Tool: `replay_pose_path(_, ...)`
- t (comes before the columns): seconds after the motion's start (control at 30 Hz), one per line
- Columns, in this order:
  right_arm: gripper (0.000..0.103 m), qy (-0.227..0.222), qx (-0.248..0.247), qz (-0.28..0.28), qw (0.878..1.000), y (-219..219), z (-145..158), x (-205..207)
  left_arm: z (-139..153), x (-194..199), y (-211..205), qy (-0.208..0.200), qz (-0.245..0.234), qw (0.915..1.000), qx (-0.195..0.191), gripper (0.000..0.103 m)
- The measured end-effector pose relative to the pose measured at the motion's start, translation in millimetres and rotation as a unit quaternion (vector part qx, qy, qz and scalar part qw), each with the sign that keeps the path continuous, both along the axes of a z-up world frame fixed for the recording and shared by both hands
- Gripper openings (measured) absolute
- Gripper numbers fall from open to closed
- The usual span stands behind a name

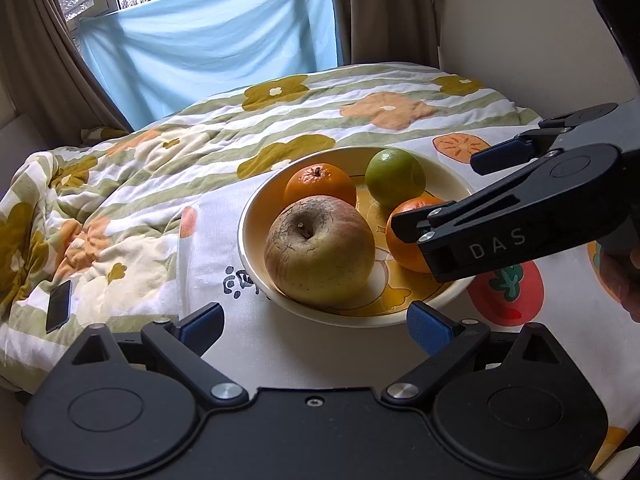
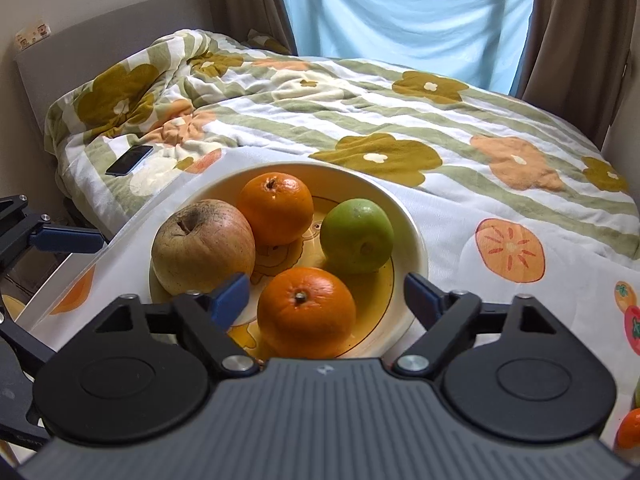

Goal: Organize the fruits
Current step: 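Withdraw both open tools from the bowl toward the kiwi and cherry tomato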

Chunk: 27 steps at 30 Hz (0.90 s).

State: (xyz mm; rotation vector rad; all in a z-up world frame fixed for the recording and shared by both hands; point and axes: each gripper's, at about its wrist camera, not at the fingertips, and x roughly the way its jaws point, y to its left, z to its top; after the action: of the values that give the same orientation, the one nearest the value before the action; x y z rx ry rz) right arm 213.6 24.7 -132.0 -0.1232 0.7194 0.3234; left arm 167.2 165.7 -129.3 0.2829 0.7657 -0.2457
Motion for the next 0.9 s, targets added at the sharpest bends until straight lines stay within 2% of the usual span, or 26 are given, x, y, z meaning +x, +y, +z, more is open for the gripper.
replay_pose_path(0.47,0.103,-0.001,0.002,-0.024,1.0,-23.5,18.5,-18.4,14.0,-16.6,-14.4,-0.011,0.022,0.9997,0.003,0.101)
replay_pose_path(0.67,0.103,-0.004,0.02,-0.042,0.999,-46.7,30.5,-32.9,22.0,-29.0,-27.6,-0.019,0.035,0.9991,0.01,0.102)
replay_pose_path(0.9,0.103,-0.011,0.033,-0.053,0.998,-82.6,49.3,-58.3,38.9,-47.5,-43.9,-0.029,0.046,0.9985,-0.003,0.102)
